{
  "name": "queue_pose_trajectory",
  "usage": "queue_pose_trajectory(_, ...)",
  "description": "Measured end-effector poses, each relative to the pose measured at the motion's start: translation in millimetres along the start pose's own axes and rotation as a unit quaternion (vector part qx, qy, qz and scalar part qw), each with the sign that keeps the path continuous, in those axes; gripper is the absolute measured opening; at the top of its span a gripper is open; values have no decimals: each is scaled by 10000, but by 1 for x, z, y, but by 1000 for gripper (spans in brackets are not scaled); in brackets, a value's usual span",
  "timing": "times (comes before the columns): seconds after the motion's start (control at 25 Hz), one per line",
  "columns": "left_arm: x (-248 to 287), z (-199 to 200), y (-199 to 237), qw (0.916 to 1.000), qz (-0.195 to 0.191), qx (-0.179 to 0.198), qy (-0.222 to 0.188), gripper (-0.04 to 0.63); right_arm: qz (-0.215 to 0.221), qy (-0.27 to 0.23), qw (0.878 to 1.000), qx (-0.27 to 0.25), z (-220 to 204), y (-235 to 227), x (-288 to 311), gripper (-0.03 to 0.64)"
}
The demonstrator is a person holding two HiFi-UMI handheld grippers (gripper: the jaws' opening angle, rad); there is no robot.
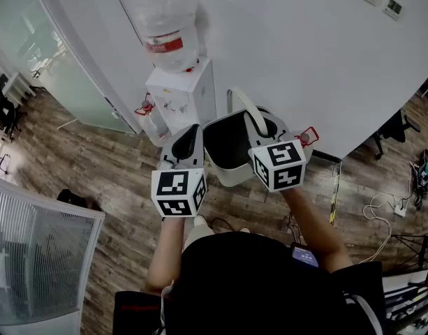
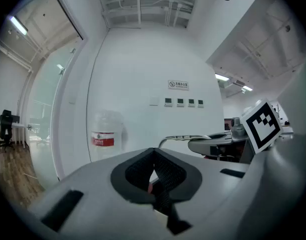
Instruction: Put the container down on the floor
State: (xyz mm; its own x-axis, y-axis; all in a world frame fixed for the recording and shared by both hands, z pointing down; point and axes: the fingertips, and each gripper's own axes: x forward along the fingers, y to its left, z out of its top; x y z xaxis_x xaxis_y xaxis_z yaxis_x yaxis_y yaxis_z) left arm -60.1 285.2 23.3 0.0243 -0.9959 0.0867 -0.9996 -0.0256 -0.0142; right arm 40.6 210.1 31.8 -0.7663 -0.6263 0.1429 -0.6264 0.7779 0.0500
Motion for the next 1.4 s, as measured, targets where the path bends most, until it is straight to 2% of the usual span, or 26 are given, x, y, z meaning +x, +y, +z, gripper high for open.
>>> queue_pose_trajectory(0.56,8,-9,-14,9999,-6,-83,118,17,-21,120,9998,162,-15,-21,-10,28)
queue_pose_trajectory(0.88,16,-16,-32,9997,78,-191,150,17,132,77,9998,160,-22,-33,-18,28)
queue_pose_trajectory(1.4,50,-15,-39,9995,-16,-247,181,17,135,200,9995,226,-33,-60,-4,28)
